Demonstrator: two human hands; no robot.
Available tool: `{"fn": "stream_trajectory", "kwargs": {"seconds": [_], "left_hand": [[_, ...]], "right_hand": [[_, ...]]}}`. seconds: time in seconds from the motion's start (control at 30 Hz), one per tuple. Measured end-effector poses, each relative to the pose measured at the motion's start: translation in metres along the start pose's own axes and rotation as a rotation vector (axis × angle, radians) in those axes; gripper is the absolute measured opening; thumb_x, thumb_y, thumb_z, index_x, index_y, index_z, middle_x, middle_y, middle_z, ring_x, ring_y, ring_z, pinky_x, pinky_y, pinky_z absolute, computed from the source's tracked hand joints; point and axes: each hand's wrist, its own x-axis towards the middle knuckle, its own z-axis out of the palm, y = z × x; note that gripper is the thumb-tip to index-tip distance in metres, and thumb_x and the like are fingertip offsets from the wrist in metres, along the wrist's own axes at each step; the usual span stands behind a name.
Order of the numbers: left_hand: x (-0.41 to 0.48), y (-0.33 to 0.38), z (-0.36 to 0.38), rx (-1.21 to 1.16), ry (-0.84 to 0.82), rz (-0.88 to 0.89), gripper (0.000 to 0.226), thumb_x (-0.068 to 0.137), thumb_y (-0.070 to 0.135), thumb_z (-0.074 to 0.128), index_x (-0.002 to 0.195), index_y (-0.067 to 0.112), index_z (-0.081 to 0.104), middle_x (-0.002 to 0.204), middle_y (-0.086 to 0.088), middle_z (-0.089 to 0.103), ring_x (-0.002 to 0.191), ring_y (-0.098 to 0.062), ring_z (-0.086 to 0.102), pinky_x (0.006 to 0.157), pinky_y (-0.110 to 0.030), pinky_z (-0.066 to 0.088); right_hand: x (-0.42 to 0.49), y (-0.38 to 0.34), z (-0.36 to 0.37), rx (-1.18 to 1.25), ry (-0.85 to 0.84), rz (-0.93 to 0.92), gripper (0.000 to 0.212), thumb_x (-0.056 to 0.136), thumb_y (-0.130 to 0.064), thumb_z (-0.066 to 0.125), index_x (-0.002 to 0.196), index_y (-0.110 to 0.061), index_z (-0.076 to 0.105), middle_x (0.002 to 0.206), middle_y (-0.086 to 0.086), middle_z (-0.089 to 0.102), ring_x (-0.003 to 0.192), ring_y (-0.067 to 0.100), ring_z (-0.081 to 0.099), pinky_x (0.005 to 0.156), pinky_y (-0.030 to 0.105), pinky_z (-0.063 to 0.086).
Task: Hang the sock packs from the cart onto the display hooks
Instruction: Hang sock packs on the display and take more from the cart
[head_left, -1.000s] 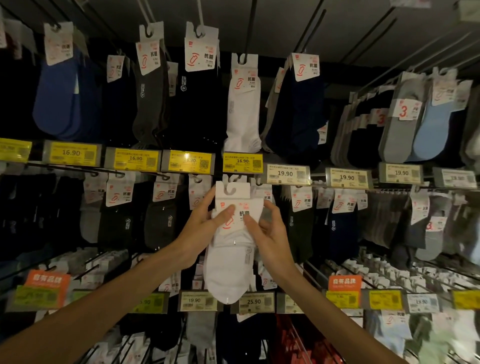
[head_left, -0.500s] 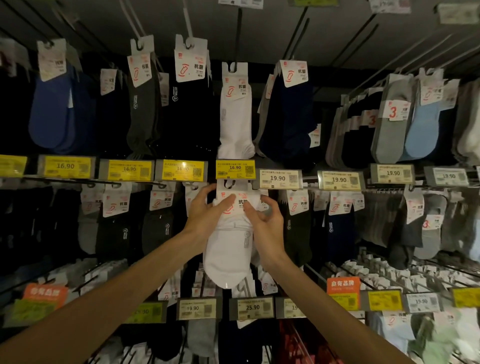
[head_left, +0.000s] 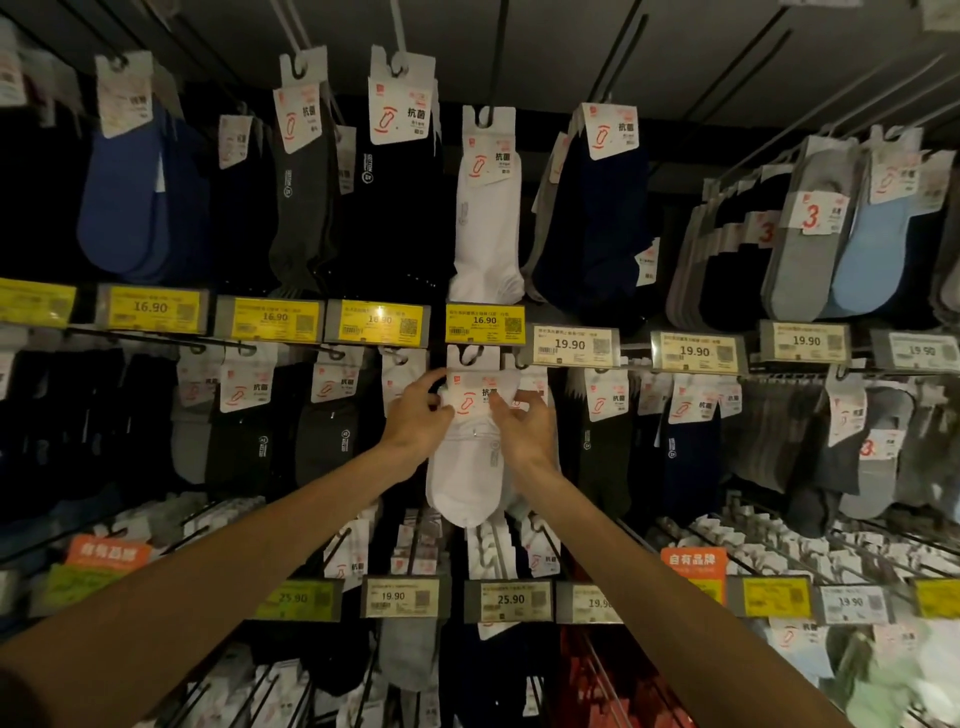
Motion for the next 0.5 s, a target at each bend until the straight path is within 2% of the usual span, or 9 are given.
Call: {"fn": "stream_trajectory", "kwargs": {"seconds": [0.1,0.2,0.4,0.5], "left_hand": [[0.003,-0.005,0.0,0.046,-0.02,0.001,0.052,0.097,-0.003,0.046,0.146,0.016,0.044,0.134,-0.011,0.056,0.112,-0.017,0.053,0.081,-0.015,0.043],[0.005,-0.012,-0.001,0.068,-0.069,0.005,0.055,0.096,-0.005,0.045,0.147,0.017,0.044,0.141,-0.008,0.054,0.128,-0.023,0.05,0.092,-0.021,0.042],[0.014,-0.028,-0.011,0.119,-0.16,0.032,0.062,0.095,-0.003,0.043,0.151,0.024,0.037,0.146,-0.003,0.049,0.131,-0.022,0.047,0.097,-0.018,0.039],[0.011,-0.031,-0.015,0.127,-0.236,0.028,0.066,0.095,-0.002,0.045,0.153,0.027,0.031,0.148,-0.002,0.046,0.133,-0.022,0.046,0.098,-0.021,0.04]], "right_hand": [[0.004,0.002,0.006,-0.093,0.045,-0.021,0.023,0.094,-0.02,0.064,0.111,-0.006,0.06,0.102,0.008,0.07,0.092,0.022,0.068,0.081,0.035,0.057],[0.005,0.005,0.008,-0.209,0.06,-0.097,0.022,0.095,-0.024,0.062,0.105,-0.004,0.062,0.097,0.007,0.07,0.091,0.023,0.068,0.08,0.039,0.058],[0.008,0.004,0.008,-0.287,0.06,-0.09,0.029,0.089,-0.025,0.071,0.105,-0.002,0.063,0.102,0.014,0.071,0.094,0.028,0.069,0.082,0.042,0.058],[0.004,0.004,0.008,-0.3,0.054,-0.071,0.033,0.087,-0.023,0.073,0.109,-0.003,0.058,0.107,0.011,0.069,0.098,0.025,0.067,0.086,0.037,0.056]]}}
